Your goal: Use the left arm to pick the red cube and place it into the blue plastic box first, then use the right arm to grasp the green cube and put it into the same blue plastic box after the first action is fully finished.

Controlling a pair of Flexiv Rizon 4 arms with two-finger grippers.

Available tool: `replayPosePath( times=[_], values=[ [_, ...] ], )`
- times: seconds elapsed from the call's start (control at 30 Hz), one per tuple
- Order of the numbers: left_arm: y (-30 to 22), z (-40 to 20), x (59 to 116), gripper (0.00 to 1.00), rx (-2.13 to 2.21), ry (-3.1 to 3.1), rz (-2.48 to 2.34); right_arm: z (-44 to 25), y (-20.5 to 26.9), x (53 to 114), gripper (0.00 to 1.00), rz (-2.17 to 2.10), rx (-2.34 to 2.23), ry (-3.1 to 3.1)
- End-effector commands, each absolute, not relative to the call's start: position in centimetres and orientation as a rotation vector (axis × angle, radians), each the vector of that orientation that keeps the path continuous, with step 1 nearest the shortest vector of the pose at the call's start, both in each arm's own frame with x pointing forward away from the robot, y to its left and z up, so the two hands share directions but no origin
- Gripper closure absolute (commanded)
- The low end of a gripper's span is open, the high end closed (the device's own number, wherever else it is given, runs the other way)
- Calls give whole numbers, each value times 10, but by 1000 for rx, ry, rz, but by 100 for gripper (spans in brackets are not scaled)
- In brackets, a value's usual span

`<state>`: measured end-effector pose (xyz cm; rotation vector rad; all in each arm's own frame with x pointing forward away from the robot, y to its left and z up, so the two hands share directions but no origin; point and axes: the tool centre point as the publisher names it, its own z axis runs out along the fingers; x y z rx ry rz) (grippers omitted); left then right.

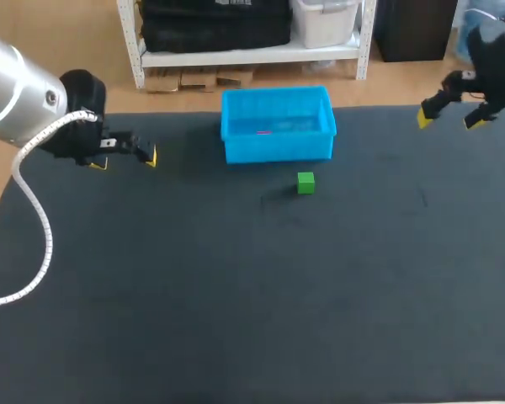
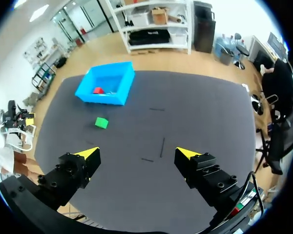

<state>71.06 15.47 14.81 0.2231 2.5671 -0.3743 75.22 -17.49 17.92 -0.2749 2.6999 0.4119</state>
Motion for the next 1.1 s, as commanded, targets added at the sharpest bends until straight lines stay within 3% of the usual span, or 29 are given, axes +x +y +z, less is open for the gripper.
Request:
replayPosePath(
  times=[0.03,0.47,1.1],
  values=[
    [154,148,710,0,218,2564,-372,168,-151,786,0,334,-284,2837],
    [154,148,710,0,218,2564,-372,144,-110,807,0,280,-266,2925],
    [154,148,710,0,218,2564,-372,143,-105,809,0,262,-273,2945]
  ],
)
